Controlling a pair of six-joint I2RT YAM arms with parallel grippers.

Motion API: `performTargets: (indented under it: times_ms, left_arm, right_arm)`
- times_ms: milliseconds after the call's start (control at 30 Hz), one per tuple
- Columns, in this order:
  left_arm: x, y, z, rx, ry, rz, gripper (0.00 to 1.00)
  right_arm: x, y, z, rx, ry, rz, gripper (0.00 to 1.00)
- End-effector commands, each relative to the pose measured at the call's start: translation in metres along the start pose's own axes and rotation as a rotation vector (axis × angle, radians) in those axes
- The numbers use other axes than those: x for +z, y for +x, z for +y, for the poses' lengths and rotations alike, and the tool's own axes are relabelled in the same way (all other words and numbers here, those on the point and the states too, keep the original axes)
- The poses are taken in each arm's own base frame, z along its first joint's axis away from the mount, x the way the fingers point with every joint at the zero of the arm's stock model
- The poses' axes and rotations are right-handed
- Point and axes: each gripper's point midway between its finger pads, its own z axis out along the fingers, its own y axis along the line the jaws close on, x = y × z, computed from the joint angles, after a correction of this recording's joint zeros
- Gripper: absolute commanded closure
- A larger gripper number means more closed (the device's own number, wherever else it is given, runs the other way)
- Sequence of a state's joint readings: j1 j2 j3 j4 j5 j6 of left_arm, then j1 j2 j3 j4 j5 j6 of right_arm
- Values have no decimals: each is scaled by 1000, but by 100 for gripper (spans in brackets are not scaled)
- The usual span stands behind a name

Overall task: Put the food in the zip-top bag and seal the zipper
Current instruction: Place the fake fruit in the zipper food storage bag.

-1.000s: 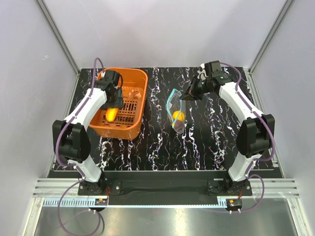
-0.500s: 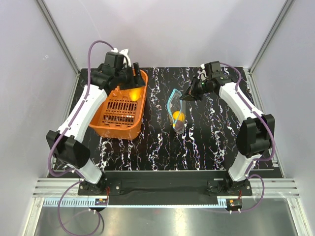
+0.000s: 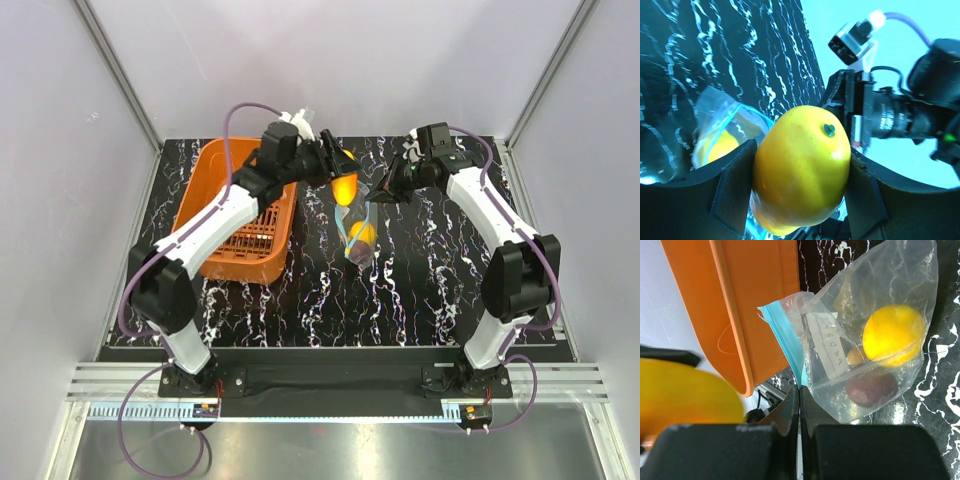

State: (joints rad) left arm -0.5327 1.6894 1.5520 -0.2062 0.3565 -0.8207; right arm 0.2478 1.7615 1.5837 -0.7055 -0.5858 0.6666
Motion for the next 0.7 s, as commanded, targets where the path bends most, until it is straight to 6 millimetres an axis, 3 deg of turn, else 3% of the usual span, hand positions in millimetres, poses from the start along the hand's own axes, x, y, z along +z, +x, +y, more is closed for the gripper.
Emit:
performTargets:
  times_ms: [0,167,500,667]
  left_arm:
    - [17,-10,-35,32,136,-78,72]
    - [36,8,-11,44,70,-59,72]
    - [43,22,19,100,-26,-70,73]
    - [51,44,33,112,-60,-26,73]
  right_arm:
    - [-26,-6,29,-27,-66,-60,100]
    - [-28,-8,37,-11,-96,-78,100]
    - [-29,-2,39,20,-127,-64,100]
    - [-28,-1,39,20,-133,-55,100]
